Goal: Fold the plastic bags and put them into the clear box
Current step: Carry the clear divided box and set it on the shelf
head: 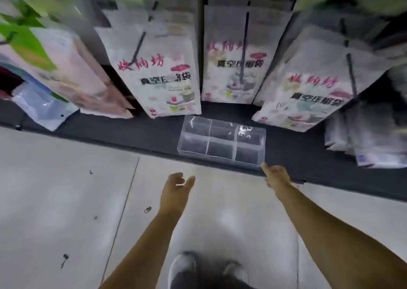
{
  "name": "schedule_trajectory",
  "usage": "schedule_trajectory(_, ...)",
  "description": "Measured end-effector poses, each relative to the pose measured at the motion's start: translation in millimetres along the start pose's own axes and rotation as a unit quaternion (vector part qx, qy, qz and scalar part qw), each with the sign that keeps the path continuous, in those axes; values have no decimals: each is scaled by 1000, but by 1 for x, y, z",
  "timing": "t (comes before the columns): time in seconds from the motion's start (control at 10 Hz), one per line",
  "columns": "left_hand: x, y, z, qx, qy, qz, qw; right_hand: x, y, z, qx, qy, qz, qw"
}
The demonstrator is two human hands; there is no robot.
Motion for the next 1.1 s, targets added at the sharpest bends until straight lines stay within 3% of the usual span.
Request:
schedule_trajectory(0.2, 45, -36, 58, 8, -7, 23, 1000, -30, -36, 79, -18, -79, 139, 987)
schedule_trajectory(0.3, 60, -46, 66, 18, -8, 23, 1000, -46, -53, 101, -8, -127, 244, 961)
schedule_trajectory(0.5, 62, -39, 37, 32, -1, 57, 998, -74, -62, 60, 53, -125, 353, 926)
schedule_trajectory(0.6, 42, -27, 4, 48, -7, 78, 996, -82, -52, 13, 66, -139, 397, 905)
schedule_trajectory(0.7, 10, -13, -45, 78, -22, 132, 988, -93, -22, -66, 72, -185, 484, 852)
schedule_trajectory(0.9, -71, 28, -174, 129, -51, 208, 968, -101, 91, -249, 68, -221, 562, 794)
schedule_trajectory(1.1, -168, 48, -319, 202, -131, 275, 931, -96, 216, -428, 51, -226, 611, 757)
Point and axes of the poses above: each hand's wrist, its own z-axis towards the middle knuckle, its own y-axis out of the back of the hand, x = y × z, the point moved 7 cm from there along z, towards the middle knuckle
